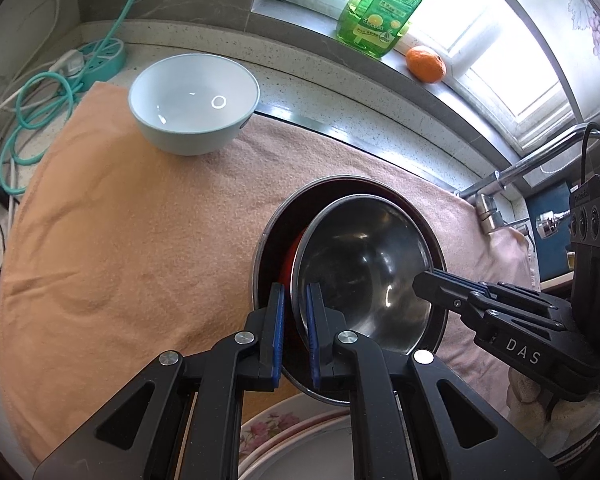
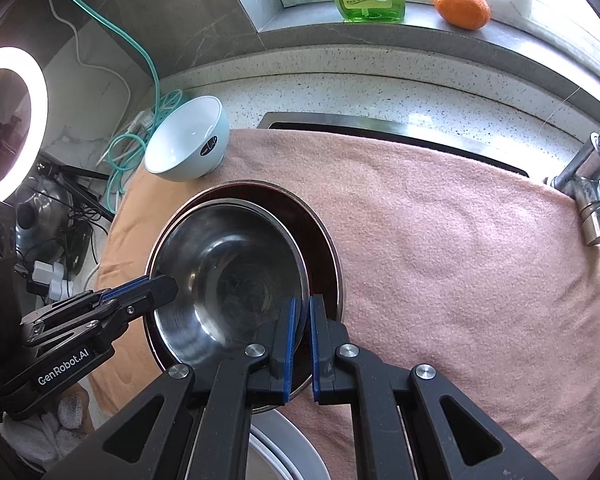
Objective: Organize plates and bowls
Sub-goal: 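Lower the red-outside steel bowl into the large steel bowl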
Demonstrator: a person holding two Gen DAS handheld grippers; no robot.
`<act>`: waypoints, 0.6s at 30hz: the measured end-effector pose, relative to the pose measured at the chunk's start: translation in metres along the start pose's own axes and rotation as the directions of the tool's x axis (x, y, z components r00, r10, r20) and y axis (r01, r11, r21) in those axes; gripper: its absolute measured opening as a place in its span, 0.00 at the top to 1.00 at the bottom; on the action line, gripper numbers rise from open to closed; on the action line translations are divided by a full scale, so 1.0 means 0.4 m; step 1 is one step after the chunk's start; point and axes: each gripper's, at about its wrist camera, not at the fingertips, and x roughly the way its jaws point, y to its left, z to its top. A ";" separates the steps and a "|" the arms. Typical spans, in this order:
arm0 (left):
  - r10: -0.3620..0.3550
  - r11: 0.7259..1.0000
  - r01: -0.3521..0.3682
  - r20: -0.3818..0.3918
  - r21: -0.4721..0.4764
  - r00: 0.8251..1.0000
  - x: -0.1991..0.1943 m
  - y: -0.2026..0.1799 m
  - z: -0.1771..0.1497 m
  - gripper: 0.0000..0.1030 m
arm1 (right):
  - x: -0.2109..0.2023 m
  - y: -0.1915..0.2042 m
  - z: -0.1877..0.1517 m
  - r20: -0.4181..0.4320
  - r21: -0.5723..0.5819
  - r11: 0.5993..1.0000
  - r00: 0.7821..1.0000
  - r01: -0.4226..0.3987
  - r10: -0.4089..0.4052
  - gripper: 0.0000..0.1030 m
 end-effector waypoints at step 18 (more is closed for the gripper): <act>0.000 1.000 0.000 0.000 0.000 1.000 -0.008 0.002 0.003 0.92 | -0.002 0.017 -0.001 0.014 -0.033 0.998 0.999 0.049 -0.049 0.91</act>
